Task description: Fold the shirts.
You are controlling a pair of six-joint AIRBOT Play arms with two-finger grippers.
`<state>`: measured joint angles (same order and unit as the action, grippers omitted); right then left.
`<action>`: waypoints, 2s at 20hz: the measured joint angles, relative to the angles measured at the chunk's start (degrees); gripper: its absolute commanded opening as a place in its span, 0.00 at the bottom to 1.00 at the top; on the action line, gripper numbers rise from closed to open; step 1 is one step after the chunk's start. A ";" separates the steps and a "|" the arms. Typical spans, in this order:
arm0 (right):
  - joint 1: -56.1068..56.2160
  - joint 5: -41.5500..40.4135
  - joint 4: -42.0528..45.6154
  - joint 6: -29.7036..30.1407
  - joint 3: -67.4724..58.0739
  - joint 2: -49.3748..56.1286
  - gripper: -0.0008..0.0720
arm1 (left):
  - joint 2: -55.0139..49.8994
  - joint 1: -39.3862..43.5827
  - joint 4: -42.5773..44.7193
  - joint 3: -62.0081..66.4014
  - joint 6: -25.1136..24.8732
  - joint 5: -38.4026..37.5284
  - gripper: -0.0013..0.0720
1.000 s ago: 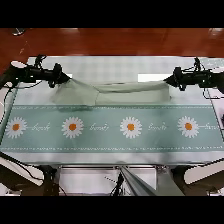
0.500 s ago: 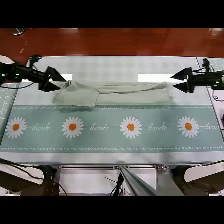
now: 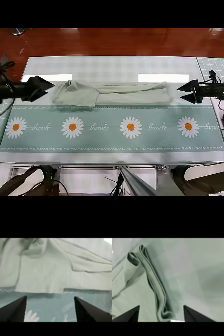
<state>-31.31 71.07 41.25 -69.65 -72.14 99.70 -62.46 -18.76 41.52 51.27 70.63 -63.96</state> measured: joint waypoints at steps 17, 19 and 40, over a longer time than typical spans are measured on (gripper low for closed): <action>10.64 3.08 2.91 1.53 -0.98 -6.80 0.03 | -5.90 24.85 -8.26 -4.35 -1.16 16.92 0.06; 9.70 3.54 6.34 0.98 1.66 -13.66 0.03 | -7.37 28.68 -8.33 -1.29 -1.49 18.16 0.05; 8.76 8.76 8.00 -8.07 23.74 -65.29 0.03 | -50.88 68.13 -0.50 46.73 22.34 11.72 0.06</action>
<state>-22.55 79.83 49.25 -77.71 -48.40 34.41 -113.34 49.36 41.01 98.00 92.97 -52.25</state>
